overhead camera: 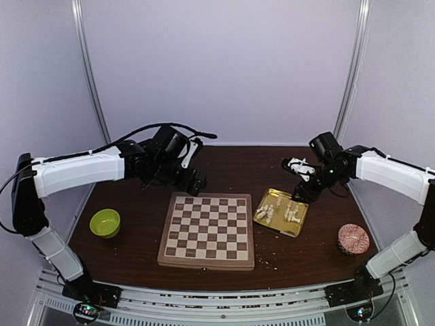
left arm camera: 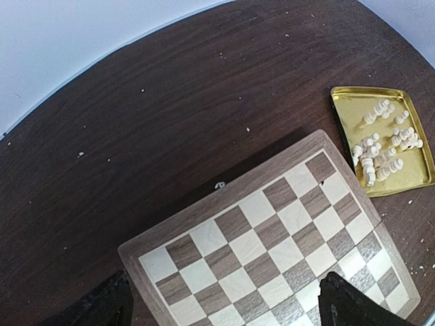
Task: Set up the chess pieces on the board
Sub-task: Pick up the queen from the storage box.
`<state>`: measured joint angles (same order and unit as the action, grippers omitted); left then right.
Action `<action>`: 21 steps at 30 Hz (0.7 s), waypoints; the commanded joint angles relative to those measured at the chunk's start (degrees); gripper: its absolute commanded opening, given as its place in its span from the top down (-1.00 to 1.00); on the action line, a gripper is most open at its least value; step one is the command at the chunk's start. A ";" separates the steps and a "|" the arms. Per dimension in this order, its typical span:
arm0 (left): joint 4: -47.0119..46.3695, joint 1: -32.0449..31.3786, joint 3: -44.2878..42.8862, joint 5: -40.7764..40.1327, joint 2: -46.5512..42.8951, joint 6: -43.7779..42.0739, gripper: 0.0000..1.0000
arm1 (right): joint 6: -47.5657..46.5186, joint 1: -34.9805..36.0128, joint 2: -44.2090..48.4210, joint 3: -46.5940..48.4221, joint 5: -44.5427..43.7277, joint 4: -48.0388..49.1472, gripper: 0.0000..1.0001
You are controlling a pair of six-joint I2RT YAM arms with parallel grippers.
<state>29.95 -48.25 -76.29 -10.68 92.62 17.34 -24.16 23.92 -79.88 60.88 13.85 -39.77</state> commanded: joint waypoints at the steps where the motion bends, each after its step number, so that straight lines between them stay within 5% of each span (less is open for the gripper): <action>1: -8.31 0.44 -1.52 2.98 2.29 0.47 -0.96 | 3.42 -0.12 -7.57 8.58 -1.19 0.61 0.05; 9: -8.69 0.44 -1.52 8.44 3.69 2.04 -0.67 | 6.14 0.40 -20.35 17.34 -2.26 -2.08 0.16; 21: -9.04 0.44 -0.17 11.17 4.83 3.22 -0.67 | 5.79 1.44 -26.43 17.95 -3.08 -3.35 0.27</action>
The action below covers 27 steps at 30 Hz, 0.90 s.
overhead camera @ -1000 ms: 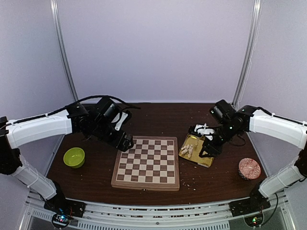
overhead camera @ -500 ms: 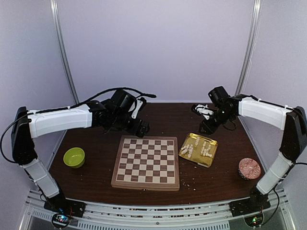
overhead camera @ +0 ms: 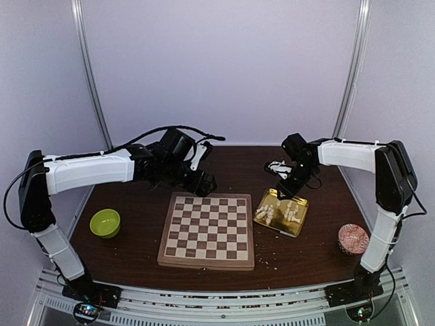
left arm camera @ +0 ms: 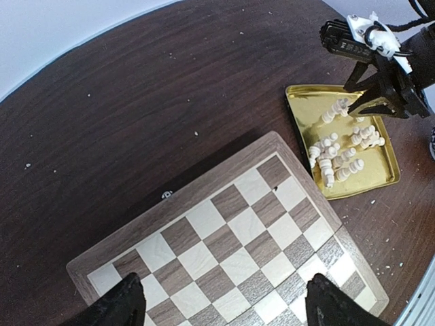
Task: Set up the chess pieces on the board
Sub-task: Pick up the queen from the storage box.
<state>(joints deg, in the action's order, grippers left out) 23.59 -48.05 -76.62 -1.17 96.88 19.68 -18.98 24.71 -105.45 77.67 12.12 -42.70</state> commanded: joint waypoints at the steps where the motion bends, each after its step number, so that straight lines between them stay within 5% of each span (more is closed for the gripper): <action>1: -2.68 0.22 0.15 1.86 0.65 0.95 -0.67 | 0.61 0.75 -1.09 1.17 -1.47 -0.39 0.29; 19: -4.12 0.23 1.38 4.78 1.98 2.59 -0.66 | 0.27 2.95 -3.88 1.14 -5.13 1.97 0.54; 27: -4.96 0.24 1.99 5.78 2.35 3.33 -0.66 | -0.07 3.68 -2.04 -0.08 -6.26 3.77 0.85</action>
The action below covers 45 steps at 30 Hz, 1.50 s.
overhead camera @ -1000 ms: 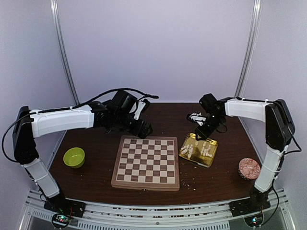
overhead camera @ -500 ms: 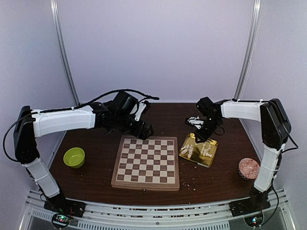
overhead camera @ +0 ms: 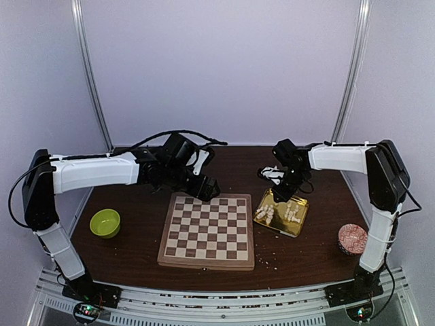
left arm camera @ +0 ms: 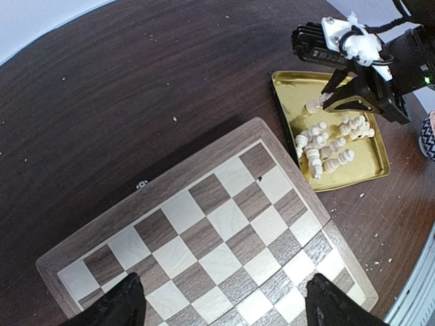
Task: Set up the chess pieces on the board
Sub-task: Pick up the queen from the storage box, then place the queen at d1.
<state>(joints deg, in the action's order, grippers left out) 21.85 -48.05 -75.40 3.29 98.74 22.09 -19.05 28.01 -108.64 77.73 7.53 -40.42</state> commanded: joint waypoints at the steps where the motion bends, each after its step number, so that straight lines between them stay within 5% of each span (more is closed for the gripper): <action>1: -3.26 0.24 0.92 1.44 0.42 1.01 -0.66 | -0.02 0.38 1.69 -0.35 -1.66 1.84 0.88; 14: -3.08 0.20 1.80 2.84 0.11 0.65 -0.65 | -0.89 -0.97 6.76 -1.84 2.07 2.11 1.00; 24: 2.40 0.43 0.12 7.28 -2.96 -4.77 -0.65 | -12.38 -4.15 15.93 -4.21 39.34 -6.69 1.00; 27: 7.16 1.81 -2.43 5.78 -5.34 -8.54 -0.66 | -13.43 -3.30 17.93 -3.83 44.53 -8.82 1.00; 36: 11.31 13.11 -6.59 4.79 -10.33 -12.41 -0.72 | -17.32 3.95 16.80 6.04 39.52 -19.35 1.00; 45: 5.67 24.04 -3.14 6.80 -14.55 -12.34 -0.71 | -14.29 19.33 10.94 12.70 21.84 -18.05 1.00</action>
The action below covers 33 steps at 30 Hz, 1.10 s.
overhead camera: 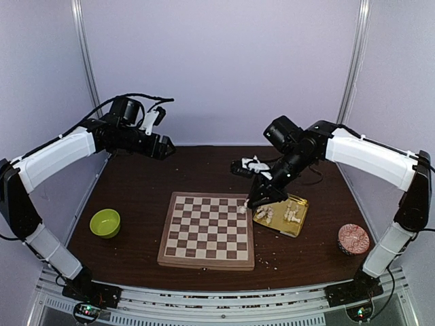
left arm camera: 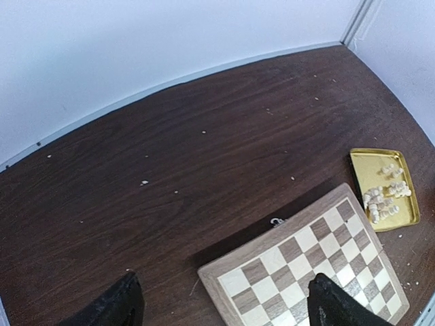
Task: Set up the chess pieces on the board
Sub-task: Place the queen at d1.
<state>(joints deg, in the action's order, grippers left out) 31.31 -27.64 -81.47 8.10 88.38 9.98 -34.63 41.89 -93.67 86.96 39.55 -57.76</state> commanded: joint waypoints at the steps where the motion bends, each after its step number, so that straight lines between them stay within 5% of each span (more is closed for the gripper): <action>1: -4.20 4.29 3.96 1.74 -5.16 -0.22 -0.72 | 1.37 7.03 -5.82 5.11 -12.35 -1.40 1.00; 13: -1.54 5.03 6.11 -5.48 -13.70 -1.67 -0.72 | 3.49 16.04 -22.87 25.19 -20.66 -10.78 1.00; 33: -1.27 4.97 6.59 -7.60 -15.31 -2.61 -0.74 | 5.93 21.75 -29.26 24.40 -17.80 -9.45 1.00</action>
<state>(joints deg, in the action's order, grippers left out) 31.40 -22.59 -75.26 1.02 73.10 8.27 -29.61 62.50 -121.32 111.20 21.02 -67.48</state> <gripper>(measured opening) 0.867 0.132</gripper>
